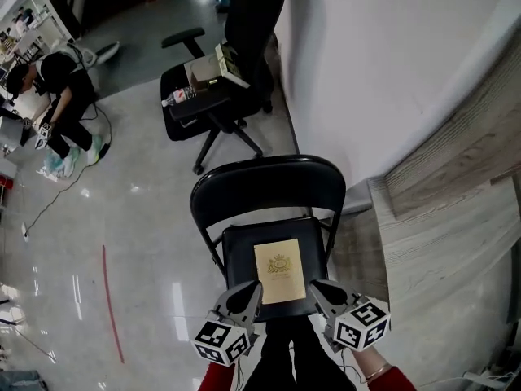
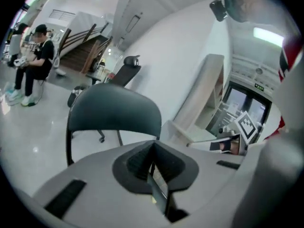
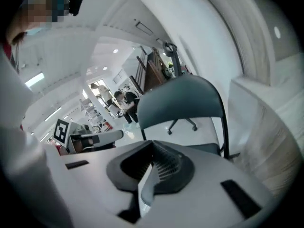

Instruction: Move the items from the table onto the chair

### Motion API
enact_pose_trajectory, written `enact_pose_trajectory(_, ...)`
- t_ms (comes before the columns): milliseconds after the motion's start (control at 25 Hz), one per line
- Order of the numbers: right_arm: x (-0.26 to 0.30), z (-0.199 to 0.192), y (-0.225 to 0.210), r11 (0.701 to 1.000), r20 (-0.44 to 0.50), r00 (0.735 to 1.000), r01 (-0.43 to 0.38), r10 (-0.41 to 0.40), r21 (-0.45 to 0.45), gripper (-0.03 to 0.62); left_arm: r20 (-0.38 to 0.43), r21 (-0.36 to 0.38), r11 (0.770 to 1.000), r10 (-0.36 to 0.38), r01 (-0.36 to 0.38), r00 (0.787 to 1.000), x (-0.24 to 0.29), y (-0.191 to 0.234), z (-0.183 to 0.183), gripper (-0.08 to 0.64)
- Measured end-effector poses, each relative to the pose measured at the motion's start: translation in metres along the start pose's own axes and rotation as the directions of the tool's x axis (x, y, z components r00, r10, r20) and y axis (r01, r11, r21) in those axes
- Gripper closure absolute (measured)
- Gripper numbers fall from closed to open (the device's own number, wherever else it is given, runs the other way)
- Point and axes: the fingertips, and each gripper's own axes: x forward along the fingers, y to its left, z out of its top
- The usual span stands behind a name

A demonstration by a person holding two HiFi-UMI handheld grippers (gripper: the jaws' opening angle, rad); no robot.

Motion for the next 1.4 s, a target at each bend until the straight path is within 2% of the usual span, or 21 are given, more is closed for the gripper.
enact_pose_trajectory(120, -0.023, 0.032, 0.033, 0.996, 0.078, 0.997, -0.018, 0.025, -0.088, 0.578, 0.091, 0.034, 0.999, -0.032, 0.029, 0.995, -0.026, -0.032, 0.037, 0.551)
enact_pose_trajectory(280, -0.057, 0.058, 0.06, 0.981, 0.159, 0.985, -0.041, 0.071, -0.187, 0.578, 0.177, 0.083, 0.994, -0.083, 0.069, 0.981, -0.055, -0.069, 0.062, 0.552)
enact_pose_trajectory(440, -0.081, 0.069, 0.077, 0.975, 0.204, 0.973, -0.067, 0.112, -0.213, 0.578, 0.189, 0.146, 0.984, -0.125, 0.098, 0.974, -0.063, -0.096, 0.071, 0.552)
enact_pose_trajectory(640, -0.104, 0.076, 0.09, 0.966, 0.246, 0.964, -0.039, 0.105, -0.257, 0.58, 0.191, 0.174, 0.976, -0.162, 0.128, 0.968, -0.079, -0.122, 0.077, 0.551)
enact_pose_trajectory(880, -0.126, 0.086, 0.097, 0.956, 0.295, 0.948, -0.032, 0.122, -0.293, 0.58, 0.218, 0.184, 0.977, -0.147, 0.107, 0.965, -0.093, -0.138, 0.075, 0.552)
enact_pose_trajectory(1160, -0.143, 0.087, 0.104, 0.946, 0.312, 0.938, -0.041, 0.147, -0.322, 0.58, 0.233, 0.275, 0.958, -0.146, 0.079, 0.962, -0.093, -0.157, 0.085, 0.552)
enact_pose_trajectory(1400, -0.154, 0.082, 0.1, 0.944, 0.323, 0.937, -0.019, 0.131, -0.328, 0.58, 0.225, 0.313, 0.948, -0.129, 0.054, 0.966, -0.092, -0.168, 0.08, 0.552)
